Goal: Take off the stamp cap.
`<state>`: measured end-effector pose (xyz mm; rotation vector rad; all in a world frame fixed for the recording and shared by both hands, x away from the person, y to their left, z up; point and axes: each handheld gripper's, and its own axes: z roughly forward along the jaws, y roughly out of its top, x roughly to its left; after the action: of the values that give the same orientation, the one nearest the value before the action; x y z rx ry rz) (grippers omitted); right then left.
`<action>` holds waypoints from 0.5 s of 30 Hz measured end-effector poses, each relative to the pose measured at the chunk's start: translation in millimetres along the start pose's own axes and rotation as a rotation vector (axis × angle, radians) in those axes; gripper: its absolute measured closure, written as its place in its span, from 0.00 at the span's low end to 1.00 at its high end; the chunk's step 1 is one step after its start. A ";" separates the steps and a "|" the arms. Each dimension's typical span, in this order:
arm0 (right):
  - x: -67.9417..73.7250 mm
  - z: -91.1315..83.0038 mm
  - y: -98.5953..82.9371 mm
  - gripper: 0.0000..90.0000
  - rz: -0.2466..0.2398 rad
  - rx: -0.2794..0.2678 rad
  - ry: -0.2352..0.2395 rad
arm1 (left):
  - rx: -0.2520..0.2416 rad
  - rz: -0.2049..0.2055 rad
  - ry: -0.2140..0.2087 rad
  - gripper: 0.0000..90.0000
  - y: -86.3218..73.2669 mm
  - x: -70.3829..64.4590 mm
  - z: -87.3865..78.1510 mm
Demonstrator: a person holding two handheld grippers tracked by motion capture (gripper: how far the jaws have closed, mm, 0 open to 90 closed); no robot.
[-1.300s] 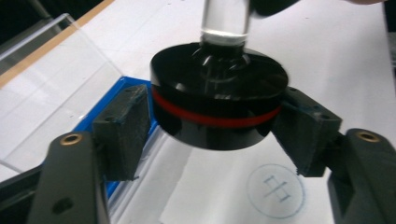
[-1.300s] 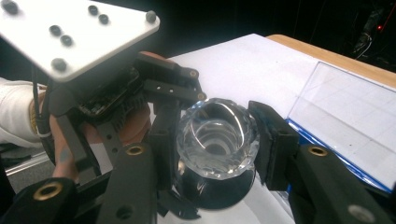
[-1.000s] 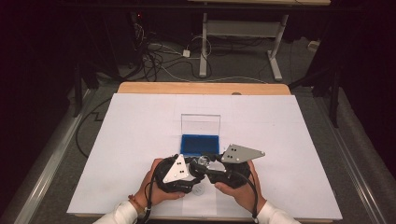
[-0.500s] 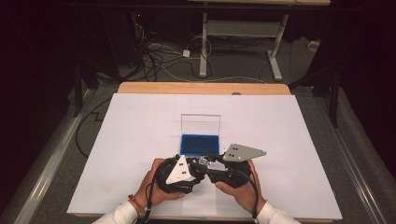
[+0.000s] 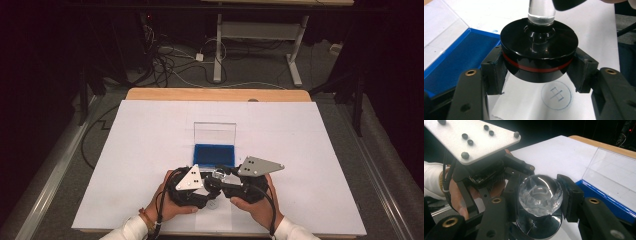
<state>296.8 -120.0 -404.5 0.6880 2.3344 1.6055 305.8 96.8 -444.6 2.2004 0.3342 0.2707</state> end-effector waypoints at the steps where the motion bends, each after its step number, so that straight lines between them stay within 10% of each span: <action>1: 0.6 0.1 -0.3 0.64 -0.006 0.003 -0.002 | 0.000 0.000 0.000 0.41 0.0 0.0 0.0; 15: -4.5 -0.9 -3.1 0.64 0.038 -0.010 0.014 | -0.004 -0.031 -0.045 0.41 -1.6 3.1 0.4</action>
<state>299.5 -123.9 -407.4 0.7259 2.3345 1.6419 308.6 98.5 -445.8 2.1919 0.3425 0.2039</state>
